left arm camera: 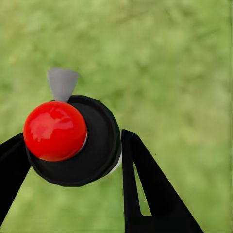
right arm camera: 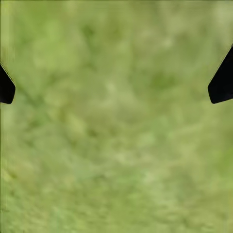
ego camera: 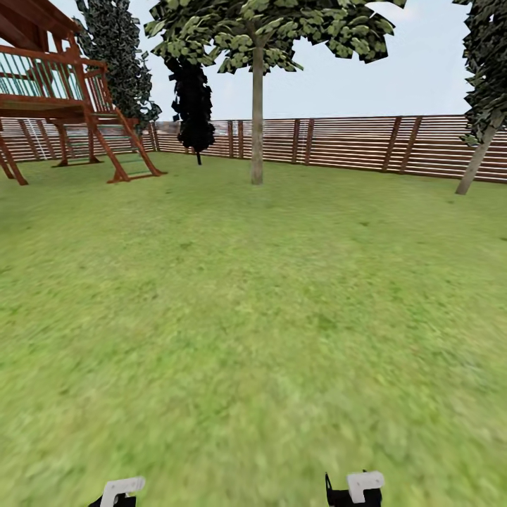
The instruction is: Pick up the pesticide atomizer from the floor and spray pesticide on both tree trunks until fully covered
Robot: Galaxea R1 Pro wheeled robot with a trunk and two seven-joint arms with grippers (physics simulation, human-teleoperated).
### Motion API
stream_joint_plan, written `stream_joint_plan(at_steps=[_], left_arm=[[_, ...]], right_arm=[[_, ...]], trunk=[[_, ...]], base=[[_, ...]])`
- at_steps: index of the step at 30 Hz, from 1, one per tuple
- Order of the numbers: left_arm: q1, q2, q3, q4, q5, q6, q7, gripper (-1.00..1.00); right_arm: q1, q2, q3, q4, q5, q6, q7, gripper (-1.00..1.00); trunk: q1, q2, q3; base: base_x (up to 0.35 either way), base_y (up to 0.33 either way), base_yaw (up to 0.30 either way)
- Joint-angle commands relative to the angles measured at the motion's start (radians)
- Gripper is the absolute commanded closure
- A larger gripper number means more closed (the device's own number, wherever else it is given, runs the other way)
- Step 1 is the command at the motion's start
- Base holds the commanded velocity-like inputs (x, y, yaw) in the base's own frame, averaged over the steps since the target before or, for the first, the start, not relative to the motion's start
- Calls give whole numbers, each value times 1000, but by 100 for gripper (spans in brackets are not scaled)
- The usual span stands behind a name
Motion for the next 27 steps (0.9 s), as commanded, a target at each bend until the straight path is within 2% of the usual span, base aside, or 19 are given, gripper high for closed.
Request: stream_joint_plan(at_steps=[1, 27], left_arm=[[-1, 0, 8, 1, -11, -4, -1, 100], [-1, 0, 8, 4, -9, -4, -1, 100]], right_arm=[[-1, 0, 3, 1, 9, 0, -11, -100], [-1, 3, 5, 4, 9, 3, -5, -100]], trunk=[[0, 0, -1], [0, 0, -1]], base=[[339, 0, 0], [339, 0, 0]])
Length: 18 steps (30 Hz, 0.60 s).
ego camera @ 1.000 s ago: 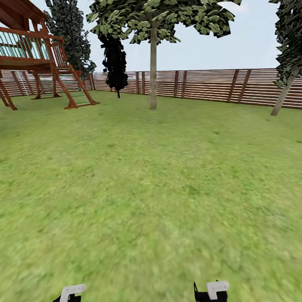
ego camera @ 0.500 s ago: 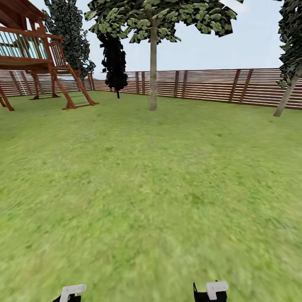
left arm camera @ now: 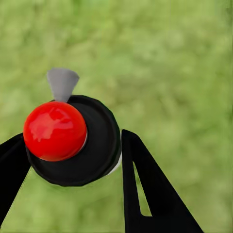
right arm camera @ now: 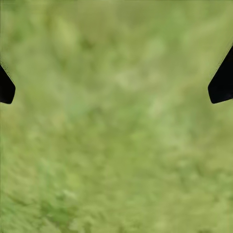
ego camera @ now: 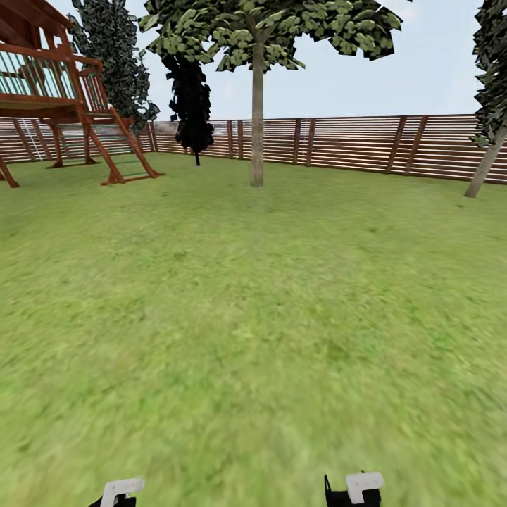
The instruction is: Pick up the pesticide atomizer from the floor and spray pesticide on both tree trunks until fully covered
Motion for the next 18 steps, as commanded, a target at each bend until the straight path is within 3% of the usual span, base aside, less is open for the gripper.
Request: stream_joint_plan(at_steps=[1, 18], left_arm=[[-1, -1, 8, 2, -11, -4, -1, 100], [-1, 0, 10, -1, -12, -4, -1, 100]], right_arm=[[-1, 0, 4, 0, 8, 0, -10, -100], [-1, 0, 4, 1, 8, 0, -11, -100]], trunk=[[0, 0, -1], [0, 0, -1]], base=[[339, 0, 0], [339, 0, 0]])
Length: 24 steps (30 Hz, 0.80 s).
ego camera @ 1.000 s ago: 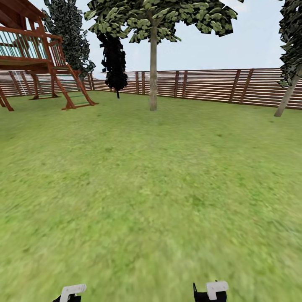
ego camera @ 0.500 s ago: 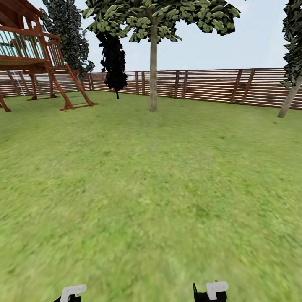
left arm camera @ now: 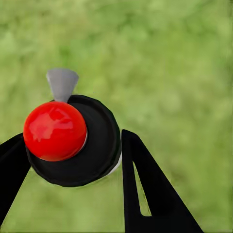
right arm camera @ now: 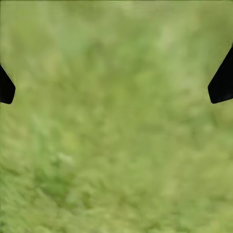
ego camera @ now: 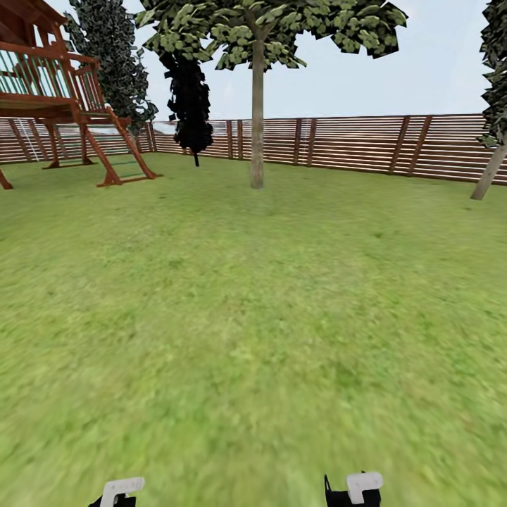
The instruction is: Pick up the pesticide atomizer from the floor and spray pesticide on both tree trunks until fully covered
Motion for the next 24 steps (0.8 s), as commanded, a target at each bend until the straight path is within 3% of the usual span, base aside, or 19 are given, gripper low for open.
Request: stream_joint_plan(at_steps=[1, 19, 24], left_arm=[[-1, 0, 8, 1, -11, -4, -1, 100], [-1, 4, 8, 0, -10, -4, -1, 100], [-1, 4, 27, -1, -11, -4, -1, 100]], right_arm=[[-1, 0, 4, 1, 8, 0, -11, -100], [0, 0, 4, 1, 8, -1, -10, -100], [0, 0, 4, 1, 8, -1, -10, -100]], trunk=[[0, 0, -1], [0, 0, -1], [0, 0, -1]], base=[[339, 0, 0], [339, 0, 0], [339, 0, 0]])
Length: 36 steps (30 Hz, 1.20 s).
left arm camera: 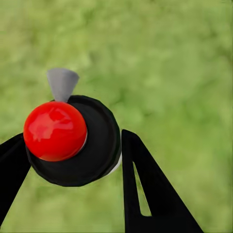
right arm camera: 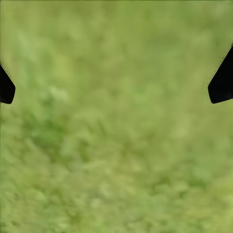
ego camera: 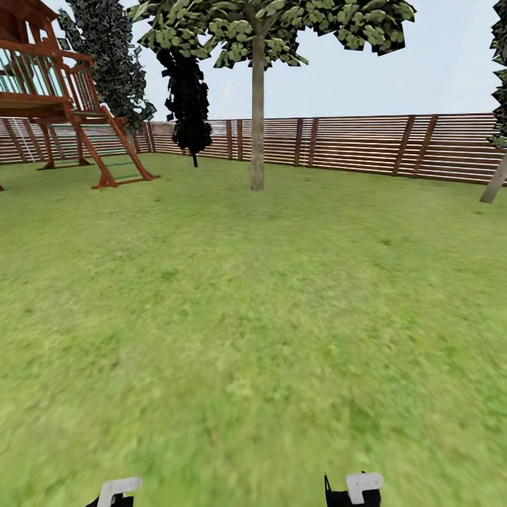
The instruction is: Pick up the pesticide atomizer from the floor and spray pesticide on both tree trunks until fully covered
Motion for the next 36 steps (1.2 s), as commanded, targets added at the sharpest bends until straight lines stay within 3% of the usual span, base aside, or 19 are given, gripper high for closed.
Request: stream_joint_plan(at_steps=[1, 36], left_arm=[[-1, 0, 9, 1, -11, -4, -1, 100], [-1, -1, 10, 1, -11, -4, -1, 100]], right_arm=[[-1, 0, 3, 1, 8, 0, -10, -100], [0, 0, 3, 1, 8, 0, -11, -100]], trunk=[[0, 0, -1], [0, 0, -1]], base=[[339, 0, 0], [339, 0, 0]])
